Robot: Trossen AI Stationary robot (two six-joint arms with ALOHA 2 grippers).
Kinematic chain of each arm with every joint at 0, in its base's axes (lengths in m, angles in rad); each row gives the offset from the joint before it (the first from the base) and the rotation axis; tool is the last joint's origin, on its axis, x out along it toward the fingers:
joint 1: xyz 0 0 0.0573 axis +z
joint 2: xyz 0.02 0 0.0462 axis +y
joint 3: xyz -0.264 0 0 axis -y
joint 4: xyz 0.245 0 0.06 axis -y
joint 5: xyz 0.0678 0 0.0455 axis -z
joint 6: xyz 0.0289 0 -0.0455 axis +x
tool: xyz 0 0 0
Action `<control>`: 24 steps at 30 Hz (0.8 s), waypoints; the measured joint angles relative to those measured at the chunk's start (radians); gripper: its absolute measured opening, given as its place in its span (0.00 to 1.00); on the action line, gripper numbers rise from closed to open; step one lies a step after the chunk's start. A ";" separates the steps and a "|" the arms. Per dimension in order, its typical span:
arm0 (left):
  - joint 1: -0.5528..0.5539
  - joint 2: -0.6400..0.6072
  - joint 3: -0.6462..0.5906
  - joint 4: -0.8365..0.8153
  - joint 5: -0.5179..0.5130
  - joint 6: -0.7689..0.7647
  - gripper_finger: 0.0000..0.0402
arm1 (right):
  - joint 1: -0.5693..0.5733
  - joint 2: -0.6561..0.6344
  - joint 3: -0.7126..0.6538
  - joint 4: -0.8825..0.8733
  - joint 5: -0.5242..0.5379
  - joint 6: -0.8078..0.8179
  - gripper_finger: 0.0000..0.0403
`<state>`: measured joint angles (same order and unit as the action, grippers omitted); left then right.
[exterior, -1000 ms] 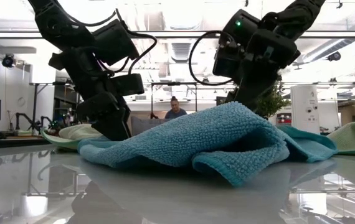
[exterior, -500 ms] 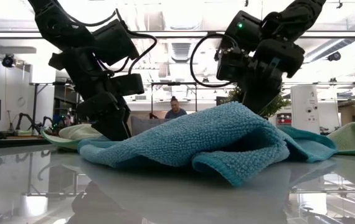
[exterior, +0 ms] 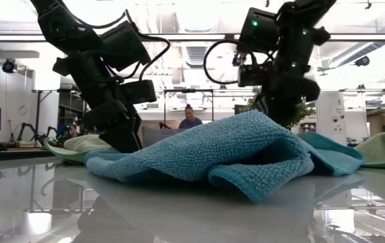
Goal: Fold microfiber towels
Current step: Fold the left blue microfiber towel
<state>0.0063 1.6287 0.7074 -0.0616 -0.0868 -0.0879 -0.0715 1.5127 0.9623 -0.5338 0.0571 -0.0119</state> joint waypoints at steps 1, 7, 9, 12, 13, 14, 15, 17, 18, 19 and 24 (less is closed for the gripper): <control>0.000 0.000 0.000 0.000 0.000 0.000 0.34 | -0.001 0.000 0.009 -0.010 0.052 -0.002 0.02; 0.000 0.000 0.000 0.000 0.000 -0.003 0.34 | -0.006 0.000 0.033 -0.011 0.179 -0.070 0.02; 0.000 0.000 0.000 0.000 -0.001 -0.005 0.34 | -0.010 0.000 0.034 -0.013 0.177 -0.085 0.02; -0.001 0.000 0.001 -0.009 -0.010 -0.013 0.34 | -0.016 0.005 0.033 -0.030 0.163 -0.070 0.03; -0.001 0.000 0.001 -0.015 -0.011 -0.017 0.34 | -0.021 0.007 0.033 -0.040 0.148 -0.057 0.04; -0.001 0.000 0.002 -0.026 -0.012 -0.023 0.34 | -0.024 0.010 0.033 -0.053 0.144 -0.041 0.05; -0.001 0.000 0.002 -0.030 -0.013 -0.028 0.34 | -0.028 0.014 0.033 -0.067 0.142 -0.026 0.07; -0.001 0.000 0.002 -0.045 -0.020 -0.036 0.34 | -0.041 0.017 0.033 -0.091 0.144 -0.003 0.11; -0.001 0.000 0.002 -0.049 -0.020 -0.038 0.34 | -0.048 0.018 0.033 -0.099 0.151 0.003 0.13; -0.001 0.000 0.002 -0.052 -0.023 -0.039 0.34 | -0.052 0.018 0.033 -0.101 0.155 0.011 0.15; -0.001 -0.003 0.002 -0.070 -0.043 -0.082 0.34 | -0.056 -0.001 0.034 -0.136 0.153 0.012 0.21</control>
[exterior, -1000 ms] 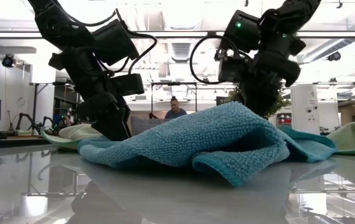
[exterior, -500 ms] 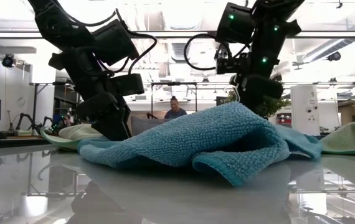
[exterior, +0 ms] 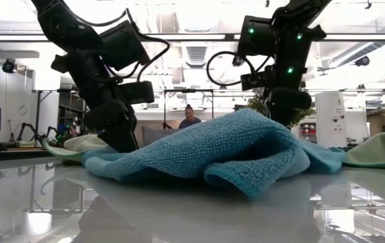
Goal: Fold microfiber towels
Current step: Fold the left blue microfiber towel
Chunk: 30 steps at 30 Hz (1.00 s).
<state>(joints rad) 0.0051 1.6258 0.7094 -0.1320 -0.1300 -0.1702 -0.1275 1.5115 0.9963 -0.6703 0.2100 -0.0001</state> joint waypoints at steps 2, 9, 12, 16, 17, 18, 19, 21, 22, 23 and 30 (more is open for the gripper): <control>0.001 -0.001 0.000 -0.024 -0.004 -0.009 0.34 | 0.000 -0.010 0.007 -0.031 0.000 0.002 0.22; 0.001 -0.006 -0.001 -0.033 -0.007 -0.016 0.34 | 0.000 -0.022 -0.039 0.002 -0.026 0.026 0.16; 0.001 -0.010 -0.001 -0.033 -0.011 -0.011 0.34 | 0.000 -0.021 -0.104 0.112 -0.030 0.025 0.12; 0.001 -0.019 0.000 -0.033 -0.014 -0.009 0.34 | 0.000 -0.021 -0.177 0.220 -0.031 0.014 0.07; 0.001 -0.020 0.000 -0.033 -0.014 -0.008 0.34 | 0.000 -0.026 -0.184 0.226 -0.033 0.013 0.06; 0.001 -0.022 0.000 -0.034 -0.014 -0.008 0.34 | 0.003 -0.031 -0.185 0.228 -0.042 0.013 0.05; 0.001 -0.023 0.000 -0.034 -0.015 -0.008 0.34 | 0.004 -0.041 -0.184 0.230 -0.062 0.012 0.05; 0.001 -0.024 -0.001 -0.029 -0.017 -0.008 0.34 | 0.006 -0.067 -0.179 0.219 -0.121 0.018 0.05; 0.001 -0.025 -0.001 -0.027 -0.018 -0.008 0.34 | 0.008 -0.080 -0.173 0.215 -0.153 0.037 0.06; 0.001 -0.025 -0.001 -0.027 -0.018 -0.008 0.34 | 0.010 -0.094 -0.167 0.212 -0.187 0.061 0.06; 0.001 -0.025 -0.001 -0.022 -0.019 -0.008 0.34 | 0.125 -0.200 -0.160 0.207 -0.394 0.234 0.16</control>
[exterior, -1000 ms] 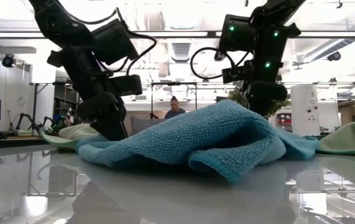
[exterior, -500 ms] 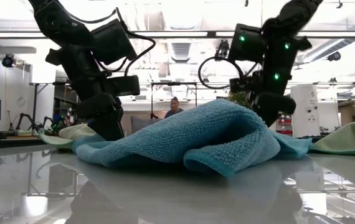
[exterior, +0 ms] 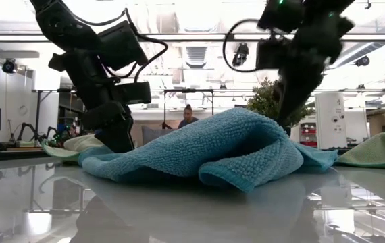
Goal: Fold microfiber towels
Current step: Fold the left blue microfiber towel
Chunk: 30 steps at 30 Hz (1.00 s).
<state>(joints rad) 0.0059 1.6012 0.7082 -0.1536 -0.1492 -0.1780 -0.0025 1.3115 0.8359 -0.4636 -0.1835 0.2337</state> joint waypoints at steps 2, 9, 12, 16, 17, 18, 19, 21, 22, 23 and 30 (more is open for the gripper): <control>0.000 0.000 0.000 0.003 0.000 0.000 0.34 | 0.071 -0.008 -0.003 0.007 0.002 0.025 0.18; 0.000 0.000 0.000 0.007 -0.001 0.000 0.34 | 0.313 0.042 -0.003 0.085 0.229 0.117 0.21; 0.000 0.000 0.000 0.009 -0.003 0.005 0.34 | 0.371 0.080 -0.004 0.090 0.306 0.174 0.21; 0.000 0.000 -0.001 0.019 -0.013 0.009 0.34 | 0.414 0.133 -0.004 0.141 0.315 0.230 0.21; 0.000 0.000 -0.001 0.019 -0.015 0.008 0.34 | 0.421 0.143 -0.004 0.161 0.315 0.246 0.21; 0.000 0.000 -0.001 0.021 -0.016 0.008 0.34 | 0.428 0.154 -0.004 0.177 0.315 0.258 0.21; 0.000 0.000 -0.001 0.022 -0.017 0.008 0.34 | 0.434 0.165 -0.004 0.189 0.315 0.272 0.21; 0.000 0.000 -0.001 0.023 -0.017 0.008 0.34 | 0.447 0.185 -0.004 0.191 0.314 0.281 0.21; 0.000 0.000 -0.001 0.023 -0.017 0.008 0.34 | 0.451 0.194 -0.004 0.190 0.314 0.287 0.21; 0.000 0.000 -0.001 0.023 -0.017 0.009 0.34 | 0.454 0.201 -0.004 0.192 0.314 0.294 0.21; 0.000 0.000 0.000 0.023 -0.018 0.009 0.34 | 0.454 0.268 -0.004 0.238 0.316 0.348 0.21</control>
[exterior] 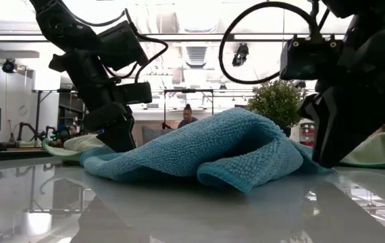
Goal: Fold microfiber towels
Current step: Fold the left blue microfiber towel
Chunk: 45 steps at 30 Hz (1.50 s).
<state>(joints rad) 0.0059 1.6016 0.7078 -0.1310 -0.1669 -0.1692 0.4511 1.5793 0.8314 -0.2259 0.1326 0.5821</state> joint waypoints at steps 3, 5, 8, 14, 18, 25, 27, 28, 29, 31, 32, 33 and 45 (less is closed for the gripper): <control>0.000 0.000 0.000 0.000 0.000 0.000 0.34 | -0.003 0.038 0.001 0.046 0.003 -0.003 0.21; 0.000 0.000 0.000 0.000 0.000 0.000 0.34 | -0.008 0.058 0.003 0.061 -0.001 -0.001 0.20; 0.000 0.000 0.000 0.000 0.000 -0.001 0.34 | -0.010 0.071 0.004 0.068 0.002 0.002 0.17; 0.000 0.000 0.000 0.001 0.000 -0.001 0.34 | -0.010 0.064 0.004 0.063 -0.008 -0.027 0.03; 0.000 0.000 0.000 0.001 0.000 0.000 0.34 | -0.011 0.007 -0.002 -0.018 0.013 -0.077 0.02; 0.000 -0.014 0.005 -0.011 0.000 0.002 0.34 | -0.038 -0.197 -0.001 -0.286 0.186 -0.062 0.02; 0.001 -0.032 0.009 -0.024 0.000 0.016 0.34 | -0.056 -0.250 -0.002 -0.322 0.238 -0.061 0.02; 0.001 -0.046 0.012 -0.028 0.000 0.023 0.34 | -0.069 -0.277 -0.002 -0.330 0.250 -0.067 0.02; 0.001 -0.063 0.016 -0.028 -0.001 0.032 0.34 | -0.082 -0.298 -0.001 -0.338 0.258 -0.074 0.02; 0.001 -0.097 0.024 -0.023 -0.001 0.055 0.34 | -0.112 -0.334 0.000 -0.359 0.264 -0.087 0.02; 0.001 -0.112 0.026 -0.023 0.000 0.071 0.34 | -0.129 -0.346 0.000 -0.373 0.266 -0.098 0.02; 0.001 -0.124 0.028 -0.026 0.000 0.086 0.34 | -0.146 -0.357 0.000 -0.386 0.272 -0.105 0.02; 0.040 -0.251 0.006 -0.056 -0.018 0.241 0.34 | -0.357 -0.332 -0.002 -0.462 0.383 -0.266 0.02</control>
<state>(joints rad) 0.0459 1.3501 0.7135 -0.1870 -0.1846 0.0721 0.0940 1.2473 0.8291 -0.6877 0.5151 0.3158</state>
